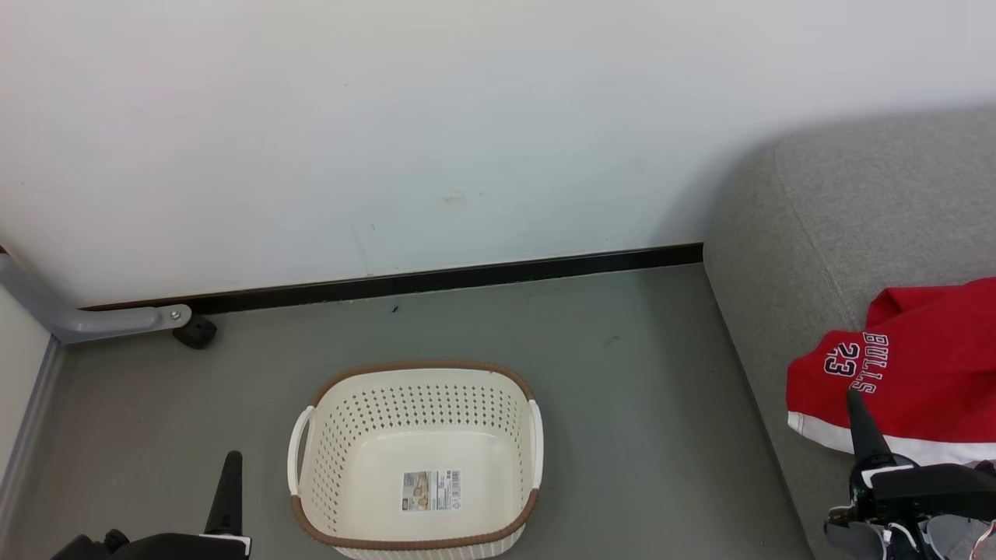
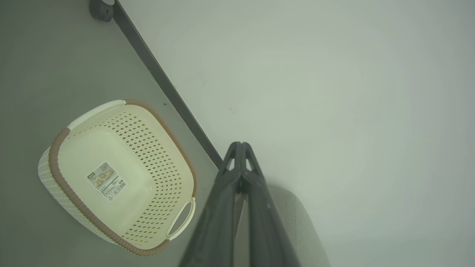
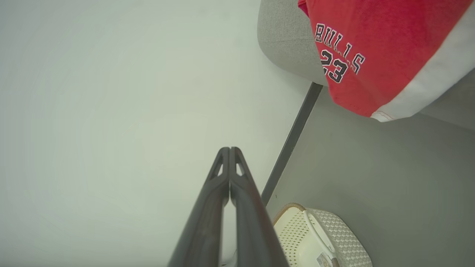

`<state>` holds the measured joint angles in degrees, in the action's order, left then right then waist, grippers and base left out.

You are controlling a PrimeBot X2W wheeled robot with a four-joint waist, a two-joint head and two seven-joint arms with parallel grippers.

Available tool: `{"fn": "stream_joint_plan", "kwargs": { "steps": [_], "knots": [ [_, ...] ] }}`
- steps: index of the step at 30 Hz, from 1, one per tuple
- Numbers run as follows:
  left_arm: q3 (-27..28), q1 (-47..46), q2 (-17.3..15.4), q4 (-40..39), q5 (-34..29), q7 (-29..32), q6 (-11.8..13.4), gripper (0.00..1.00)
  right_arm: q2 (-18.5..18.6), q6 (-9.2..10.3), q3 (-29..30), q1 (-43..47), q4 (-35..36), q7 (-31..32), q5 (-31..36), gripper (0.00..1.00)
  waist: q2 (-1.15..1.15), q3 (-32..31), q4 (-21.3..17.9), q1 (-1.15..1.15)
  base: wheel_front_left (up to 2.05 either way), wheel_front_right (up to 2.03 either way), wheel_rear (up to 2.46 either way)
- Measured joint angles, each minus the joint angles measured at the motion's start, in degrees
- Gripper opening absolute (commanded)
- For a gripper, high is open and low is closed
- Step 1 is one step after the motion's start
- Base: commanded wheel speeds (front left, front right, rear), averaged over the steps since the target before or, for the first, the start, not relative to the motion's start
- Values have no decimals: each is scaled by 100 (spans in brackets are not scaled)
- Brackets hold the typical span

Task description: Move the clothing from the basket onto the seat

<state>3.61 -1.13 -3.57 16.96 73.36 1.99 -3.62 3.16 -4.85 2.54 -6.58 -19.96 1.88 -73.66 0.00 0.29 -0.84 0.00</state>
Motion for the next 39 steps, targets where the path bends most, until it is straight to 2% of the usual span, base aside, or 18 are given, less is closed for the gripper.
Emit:
{"fn": "stream_joint_plan", "kwargs": {
  "steps": [24,39],
  "knots": [
    [137,-280,111,29,1744,432,-345,0,-52,-179,525,42,233,459,-1758,0,0,-20,84,0,0,0,0],
    [140,-321,119,29,1827,450,-345,0,-62,-179,535,46,245,460,-1766,0,0,-19,84,0,0,0,0]
  ]
}}
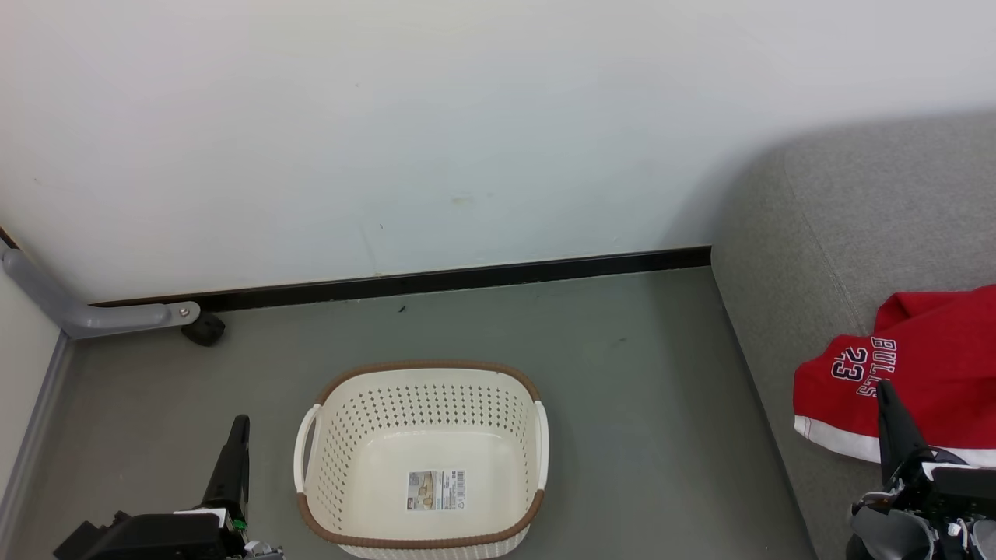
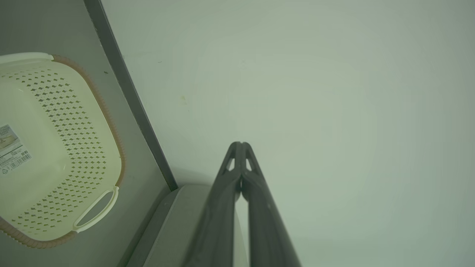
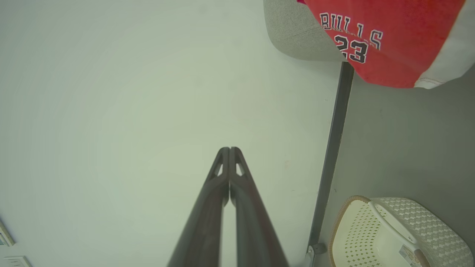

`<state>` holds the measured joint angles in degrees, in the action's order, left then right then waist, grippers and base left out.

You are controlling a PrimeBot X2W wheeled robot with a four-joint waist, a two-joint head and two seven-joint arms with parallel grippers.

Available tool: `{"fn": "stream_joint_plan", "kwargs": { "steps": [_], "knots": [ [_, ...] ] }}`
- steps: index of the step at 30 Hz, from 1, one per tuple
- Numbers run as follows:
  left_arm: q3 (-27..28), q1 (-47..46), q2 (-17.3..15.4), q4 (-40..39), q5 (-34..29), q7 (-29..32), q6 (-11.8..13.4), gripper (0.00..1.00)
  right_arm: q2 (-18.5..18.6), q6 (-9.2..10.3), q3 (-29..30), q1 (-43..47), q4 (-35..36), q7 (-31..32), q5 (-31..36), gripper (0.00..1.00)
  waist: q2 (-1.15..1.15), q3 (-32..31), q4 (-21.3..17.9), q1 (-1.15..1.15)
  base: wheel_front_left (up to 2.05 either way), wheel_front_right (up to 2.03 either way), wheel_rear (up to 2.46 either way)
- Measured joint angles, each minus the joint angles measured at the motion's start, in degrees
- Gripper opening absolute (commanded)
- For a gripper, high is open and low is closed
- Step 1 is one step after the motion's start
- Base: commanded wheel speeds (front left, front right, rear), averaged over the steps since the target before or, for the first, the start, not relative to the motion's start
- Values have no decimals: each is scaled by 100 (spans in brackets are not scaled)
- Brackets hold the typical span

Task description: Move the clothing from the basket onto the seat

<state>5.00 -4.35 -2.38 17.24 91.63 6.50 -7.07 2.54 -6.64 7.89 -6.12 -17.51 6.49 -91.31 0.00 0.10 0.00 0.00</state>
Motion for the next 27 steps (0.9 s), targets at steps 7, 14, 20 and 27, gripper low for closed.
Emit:
{"fn": "stream_joint_plan", "kwargs": {
  "steps": [7,14,20,27],
  "knots": [
    [0,0,1,0,0,0,0,0,-1,0,0,1,2,0,-1,0,0,0,0,0,0,0,0],
    [0,0,2,0,0,0,0,0,-1,0,-1,1,3,0,-1,0,0,1,0,0,0,0,0],
    [0,0,2,0,0,0,0,0,-2,0,-1,2,4,0,-1,0,0,1,0,0,0,0,0],
    [0,0,2,-1,0,0,0,0,-2,0,-1,2,5,0,-1,0,0,1,0,0,0,0,0]
  ]
}}
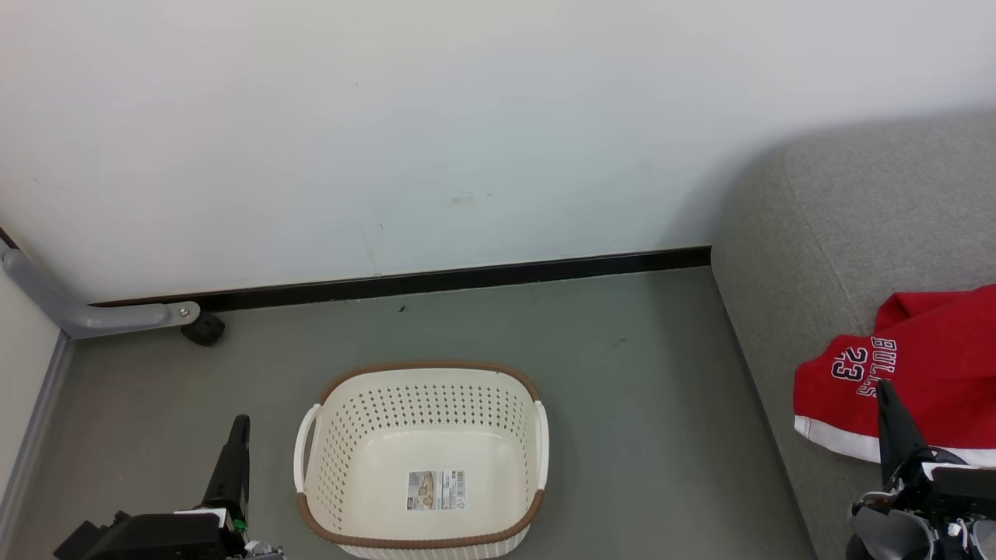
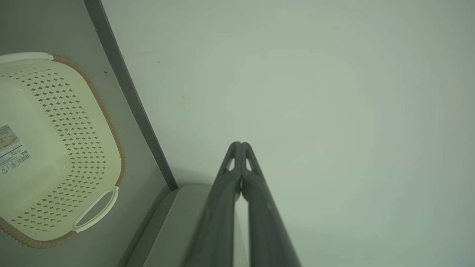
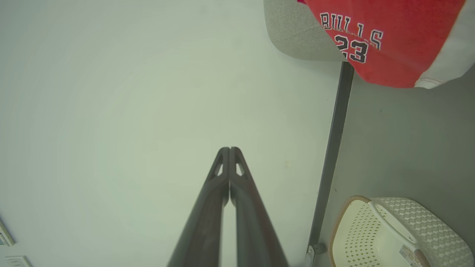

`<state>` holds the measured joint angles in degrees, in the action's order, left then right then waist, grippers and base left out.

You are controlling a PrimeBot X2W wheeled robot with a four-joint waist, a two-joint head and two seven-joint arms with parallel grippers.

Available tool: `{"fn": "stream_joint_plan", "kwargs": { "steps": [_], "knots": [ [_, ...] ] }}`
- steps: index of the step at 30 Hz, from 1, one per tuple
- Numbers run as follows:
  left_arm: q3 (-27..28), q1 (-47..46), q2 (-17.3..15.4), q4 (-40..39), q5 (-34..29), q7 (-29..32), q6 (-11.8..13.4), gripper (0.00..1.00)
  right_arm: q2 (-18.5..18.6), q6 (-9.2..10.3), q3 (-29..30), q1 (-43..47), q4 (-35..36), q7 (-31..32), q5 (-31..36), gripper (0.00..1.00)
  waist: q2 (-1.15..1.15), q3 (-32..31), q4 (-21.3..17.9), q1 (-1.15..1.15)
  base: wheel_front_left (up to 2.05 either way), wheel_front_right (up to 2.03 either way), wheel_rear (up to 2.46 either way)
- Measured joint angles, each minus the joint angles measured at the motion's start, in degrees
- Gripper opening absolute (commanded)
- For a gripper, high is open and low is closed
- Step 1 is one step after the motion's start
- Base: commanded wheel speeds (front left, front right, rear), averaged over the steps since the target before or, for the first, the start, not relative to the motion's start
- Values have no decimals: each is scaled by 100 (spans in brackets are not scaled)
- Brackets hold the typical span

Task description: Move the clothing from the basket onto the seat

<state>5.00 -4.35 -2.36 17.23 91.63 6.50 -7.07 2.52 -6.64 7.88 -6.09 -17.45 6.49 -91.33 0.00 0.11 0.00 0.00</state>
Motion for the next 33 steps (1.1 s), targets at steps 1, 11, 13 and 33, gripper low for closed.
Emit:
{"fn": "stream_joint_plan", "kwargs": {
  "steps": [1,11,13,33],
  "knots": [
    [-1,0,1,0,0,0,0,0,0,0,0,0,0,0,0,0,0,0,0,0,0,0,0],
    [-1,0,1,0,0,0,0,0,0,0,0,0,1,-1,0,0,0,0,0,0,0,0,0],
    [-1,0,1,0,0,0,0,0,0,0,0,1,1,-1,0,0,0,0,0,0,0,0,0],
    [-1,0,2,-1,0,0,0,0,-1,-1,0,3,2,-1,-1,0,0,0,0,0,0,0,0]
  ]
}}
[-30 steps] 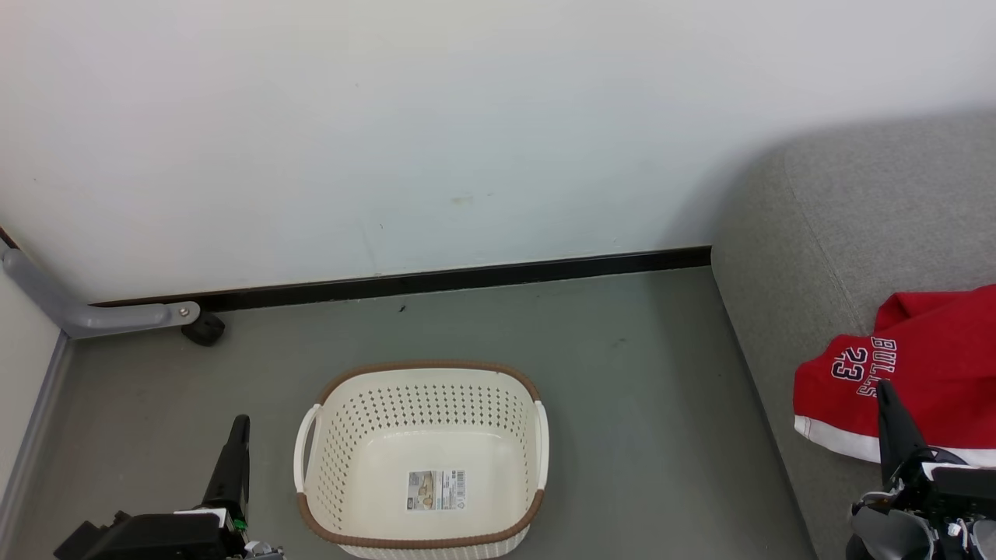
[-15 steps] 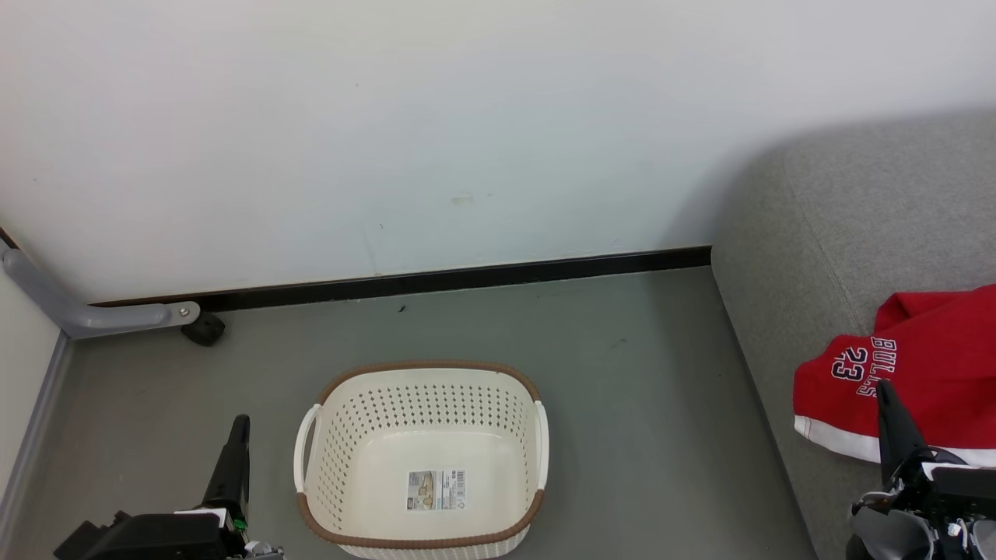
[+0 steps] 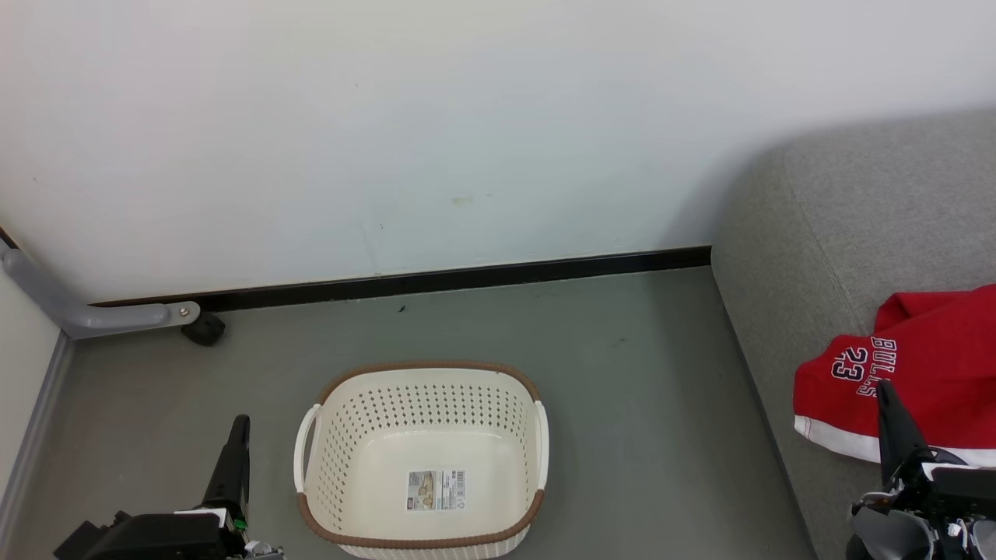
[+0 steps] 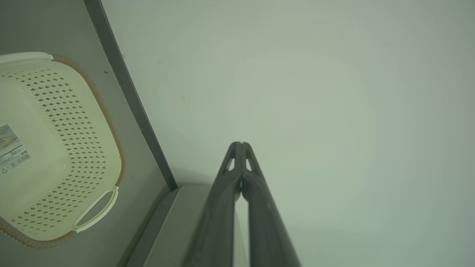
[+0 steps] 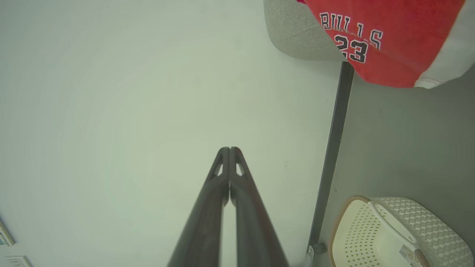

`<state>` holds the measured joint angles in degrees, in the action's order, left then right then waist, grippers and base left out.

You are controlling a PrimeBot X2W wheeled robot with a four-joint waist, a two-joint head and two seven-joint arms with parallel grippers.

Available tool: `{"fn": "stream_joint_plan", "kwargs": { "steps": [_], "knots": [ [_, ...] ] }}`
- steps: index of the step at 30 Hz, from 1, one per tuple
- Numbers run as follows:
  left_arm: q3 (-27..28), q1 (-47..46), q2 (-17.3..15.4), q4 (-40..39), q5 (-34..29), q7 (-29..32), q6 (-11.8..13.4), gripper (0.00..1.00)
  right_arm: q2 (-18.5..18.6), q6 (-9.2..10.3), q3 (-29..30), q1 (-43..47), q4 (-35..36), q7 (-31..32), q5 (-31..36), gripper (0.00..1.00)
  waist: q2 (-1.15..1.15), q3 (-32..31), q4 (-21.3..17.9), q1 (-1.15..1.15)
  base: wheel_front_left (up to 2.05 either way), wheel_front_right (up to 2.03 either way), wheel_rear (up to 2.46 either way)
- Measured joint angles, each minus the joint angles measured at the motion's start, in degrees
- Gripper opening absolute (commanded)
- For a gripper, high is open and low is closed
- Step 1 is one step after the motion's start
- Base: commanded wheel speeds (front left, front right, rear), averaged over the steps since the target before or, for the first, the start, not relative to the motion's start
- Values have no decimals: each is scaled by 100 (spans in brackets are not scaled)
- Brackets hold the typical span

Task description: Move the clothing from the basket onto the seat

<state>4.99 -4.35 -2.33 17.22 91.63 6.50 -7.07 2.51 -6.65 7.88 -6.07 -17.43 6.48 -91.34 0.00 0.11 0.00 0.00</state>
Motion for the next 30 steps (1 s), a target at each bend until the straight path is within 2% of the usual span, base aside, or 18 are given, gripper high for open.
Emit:
{"fn": "stream_joint_plan", "kwargs": {
  "steps": [30],
  "knots": [
    [0,0,0,0,1,0,0,0,0,1,0,15,2,0,0,0,0,0,0,0,0,0,0]
  ]
}}
